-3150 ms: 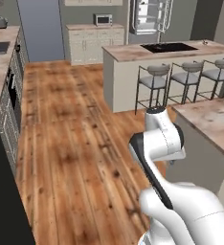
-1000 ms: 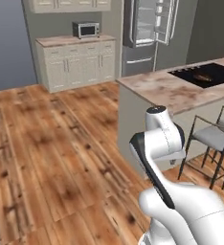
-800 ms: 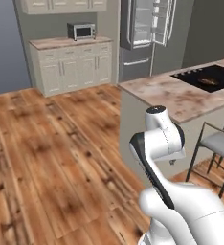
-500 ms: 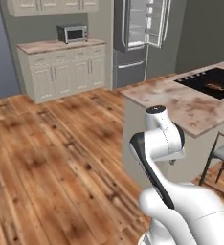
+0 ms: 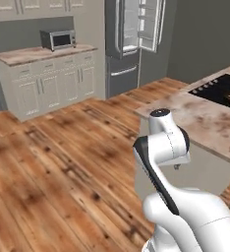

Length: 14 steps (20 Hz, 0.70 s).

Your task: Place the cold items (pear and sweet potato) from the fridge in one tupperware on the dining counter. Place the warm items (kebab skewer and hot dog) in the stove area in another tupperware.

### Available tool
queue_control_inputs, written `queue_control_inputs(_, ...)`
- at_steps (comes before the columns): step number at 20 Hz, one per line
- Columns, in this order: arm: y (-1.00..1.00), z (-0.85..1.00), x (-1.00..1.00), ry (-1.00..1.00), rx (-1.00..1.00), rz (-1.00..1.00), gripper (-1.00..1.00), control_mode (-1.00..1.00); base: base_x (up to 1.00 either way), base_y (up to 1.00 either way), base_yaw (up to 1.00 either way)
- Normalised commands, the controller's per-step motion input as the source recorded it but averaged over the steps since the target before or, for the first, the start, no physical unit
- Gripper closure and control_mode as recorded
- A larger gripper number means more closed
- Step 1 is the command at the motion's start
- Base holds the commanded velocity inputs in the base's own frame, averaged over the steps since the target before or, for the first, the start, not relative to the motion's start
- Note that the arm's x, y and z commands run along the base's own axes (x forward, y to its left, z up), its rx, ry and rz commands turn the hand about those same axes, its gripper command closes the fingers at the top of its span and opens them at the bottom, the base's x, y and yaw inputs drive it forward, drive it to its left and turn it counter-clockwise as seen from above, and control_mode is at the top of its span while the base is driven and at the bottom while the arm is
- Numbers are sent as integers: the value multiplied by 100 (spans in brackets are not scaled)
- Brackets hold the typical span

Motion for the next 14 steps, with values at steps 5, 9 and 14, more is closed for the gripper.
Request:
queue_control_inputs(5, 0, 0, 0, 0, 0, 0, -100, 100, 100, 78, -25)
queue_control_inputs(9, 0, 0, 0, 0, 0, 0, -100, 100, 100, 76, -27)
queue_control_inputs(14, 0, 0, 0, 0, 0, 0, -100, 100, 100, 67, -31)
